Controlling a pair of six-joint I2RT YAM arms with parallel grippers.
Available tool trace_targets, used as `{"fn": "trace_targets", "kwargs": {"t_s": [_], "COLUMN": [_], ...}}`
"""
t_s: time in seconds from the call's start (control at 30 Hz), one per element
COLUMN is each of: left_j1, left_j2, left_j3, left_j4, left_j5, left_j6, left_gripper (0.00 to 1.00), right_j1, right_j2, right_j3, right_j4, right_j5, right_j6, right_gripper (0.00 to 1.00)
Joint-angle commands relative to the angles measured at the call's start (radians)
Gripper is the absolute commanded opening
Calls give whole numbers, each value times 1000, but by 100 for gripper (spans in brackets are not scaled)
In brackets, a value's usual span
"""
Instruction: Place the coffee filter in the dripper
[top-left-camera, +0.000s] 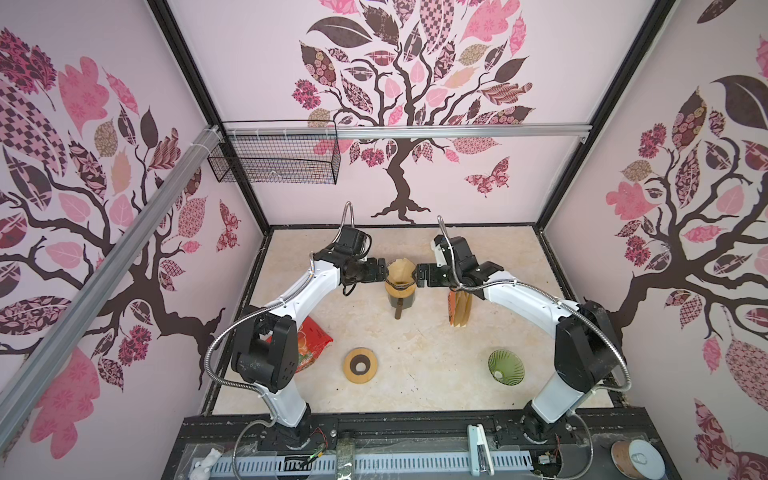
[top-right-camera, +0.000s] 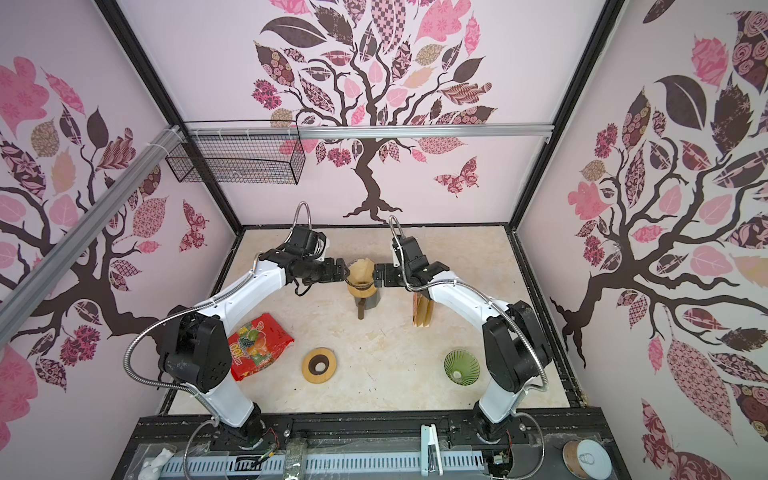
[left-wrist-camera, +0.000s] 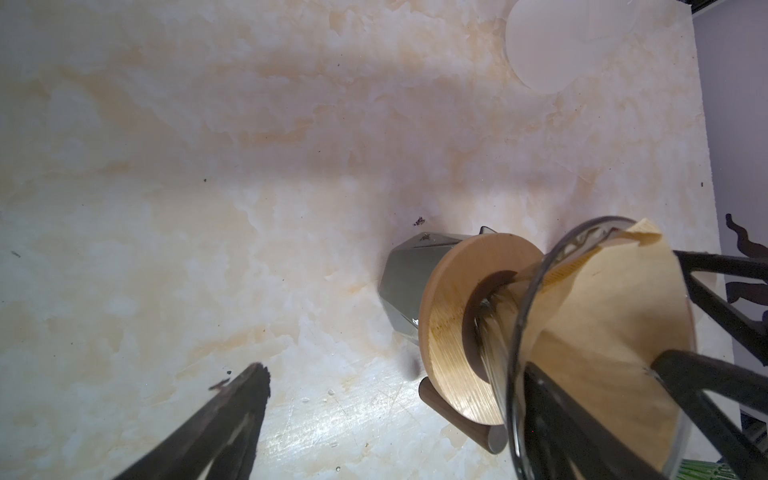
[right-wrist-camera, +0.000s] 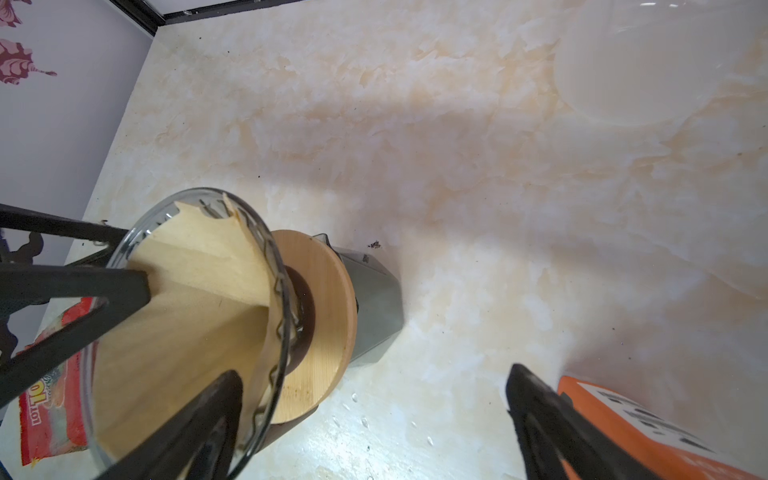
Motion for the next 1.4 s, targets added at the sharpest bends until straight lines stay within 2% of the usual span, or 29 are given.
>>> {"fn": "trace_targets", "kwargs": {"t_s": [0.0,0.63,1.37], "left_j1": [5,8,14], "left_j2": [-4,-21,-133], "left_j3": [-27,-30,-88], "left_j4": [6,11,120], "left_j5": [-12,-26,76], "left_j6": [18,20,9], "left_gripper": [94,95,95], "right_j1": [-3,-3,-2], "right_j2": [45,73,69], "right_j3": [58,73,71], "right_j4": [-34,-54,-46], "right_j5": [6,8,-8], "right_j6": [-3,-8,-7], "right_gripper": [100,100,100]}}
